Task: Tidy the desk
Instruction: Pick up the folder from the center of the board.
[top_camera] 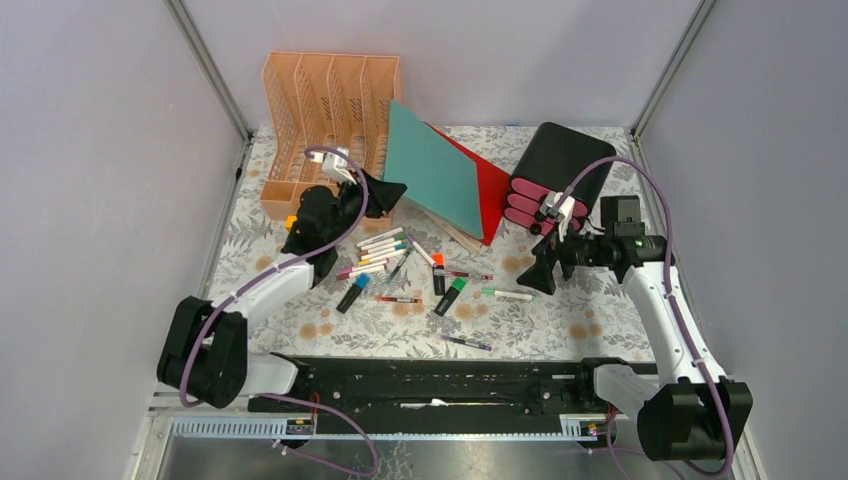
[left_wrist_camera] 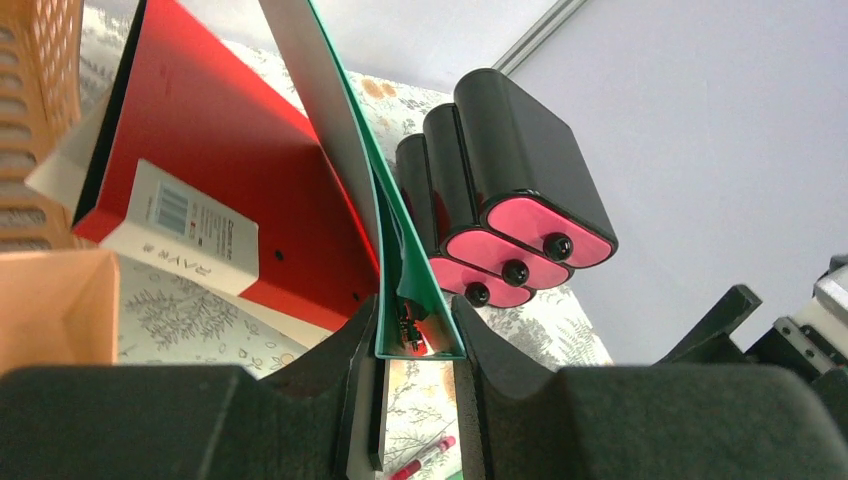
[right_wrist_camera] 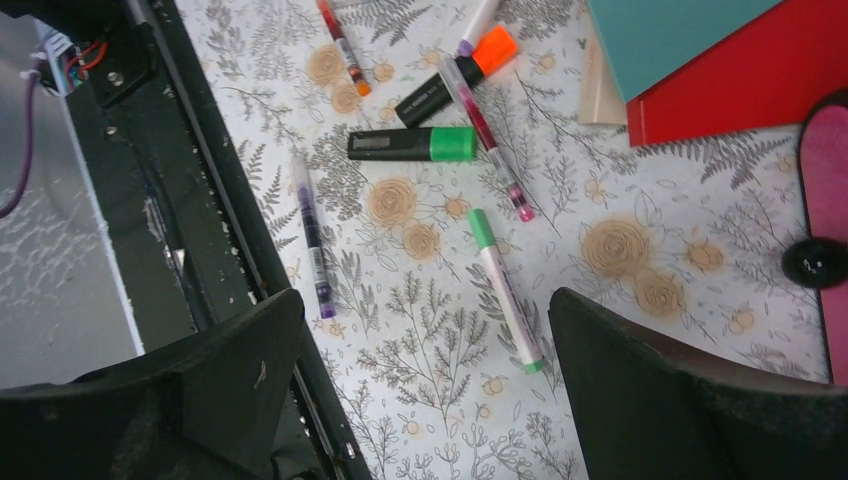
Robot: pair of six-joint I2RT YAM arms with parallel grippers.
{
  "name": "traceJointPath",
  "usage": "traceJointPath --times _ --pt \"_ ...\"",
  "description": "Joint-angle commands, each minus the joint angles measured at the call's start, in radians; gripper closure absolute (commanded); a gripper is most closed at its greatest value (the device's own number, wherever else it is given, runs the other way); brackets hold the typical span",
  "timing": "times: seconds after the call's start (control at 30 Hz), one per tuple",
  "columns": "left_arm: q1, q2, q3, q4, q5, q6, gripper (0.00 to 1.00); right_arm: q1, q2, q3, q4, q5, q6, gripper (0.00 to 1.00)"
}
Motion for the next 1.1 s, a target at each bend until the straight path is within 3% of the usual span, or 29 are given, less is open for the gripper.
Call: traceJointPath --times 0.0,0.23,0.53,0.77,1.07 --pt "0.001 -0.088 0.119 -0.118 0.070 0.178 1.00 0.021 0.034 0.100 -0.053 -0.085 -0.029 0.00" --pt "0.000 -0.193 0.197 -0.309 0.155 0.307 1.00 0.022 0.154 0.276 -0.179 -0.170 -0.082 0.00" --pt "-0.027 -0.285 0.216 -0.429 0.288 0.301 1.00 0.022 0.250 0.376 -0.021 -0.193 0.101 0.00" --pt "-0.027 -0.329 0.213 -0.435 0.408 0.202 1.00 0.024 0.344 0.393 0.203 -0.186 0.301 0.00" --pt "-0.026 -0.348 0.135 -0.265 0.587 -0.006 1.00 0.025 0.530 0.524 0.226 -0.208 0.373 0.00"
